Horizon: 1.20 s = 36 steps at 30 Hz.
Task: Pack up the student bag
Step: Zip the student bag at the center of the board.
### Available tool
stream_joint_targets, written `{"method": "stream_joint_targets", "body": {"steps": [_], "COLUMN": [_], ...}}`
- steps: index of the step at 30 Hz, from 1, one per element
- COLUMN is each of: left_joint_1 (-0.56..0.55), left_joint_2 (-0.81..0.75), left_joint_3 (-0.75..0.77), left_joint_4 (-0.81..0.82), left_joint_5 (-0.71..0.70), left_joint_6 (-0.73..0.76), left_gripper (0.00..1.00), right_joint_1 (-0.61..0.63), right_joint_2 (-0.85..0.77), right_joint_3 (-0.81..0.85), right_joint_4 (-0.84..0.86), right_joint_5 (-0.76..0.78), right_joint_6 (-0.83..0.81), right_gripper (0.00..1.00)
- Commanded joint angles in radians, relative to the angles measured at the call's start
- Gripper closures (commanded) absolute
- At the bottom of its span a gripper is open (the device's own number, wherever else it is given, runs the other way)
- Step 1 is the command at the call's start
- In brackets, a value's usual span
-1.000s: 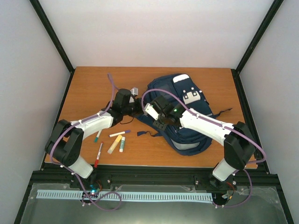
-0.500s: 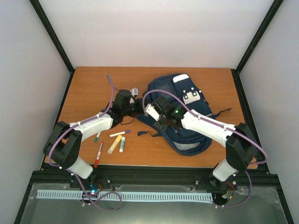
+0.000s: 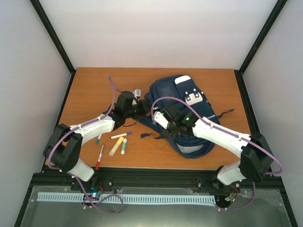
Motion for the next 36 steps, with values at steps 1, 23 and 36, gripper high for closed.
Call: {"method": "stream_joint_targets", "body": {"steps": [1, 23, 36], "left_joint_1": [-0.008, -0.211, -0.487], "left_joint_2": [-0.07, -0.292, -0.141], "left_joint_3": [0.028, 0.188, 0.143], "left_joint_4": [0.118, -0.126, 0.1], "left_joint_5": [0.039, -0.247, -0.765], "left_joint_6": [-0.038, 0.19, 0.662], "left_gripper": [0.99, 0.99, 0.99], "right_joint_1": [0.005, -0.026, -0.502], "right_joint_2": [-0.07, -0.139, -0.424], "right_joint_3": [-0.006, 0.074, -0.038], "right_joint_4": [0.033, 0.039, -0.055], "right_joint_5": [0.011, -0.003, -0.457], "right_joint_6": [0.0, 0.001, -0.081], "right_gripper": [0.89, 0.69, 0.54]}}
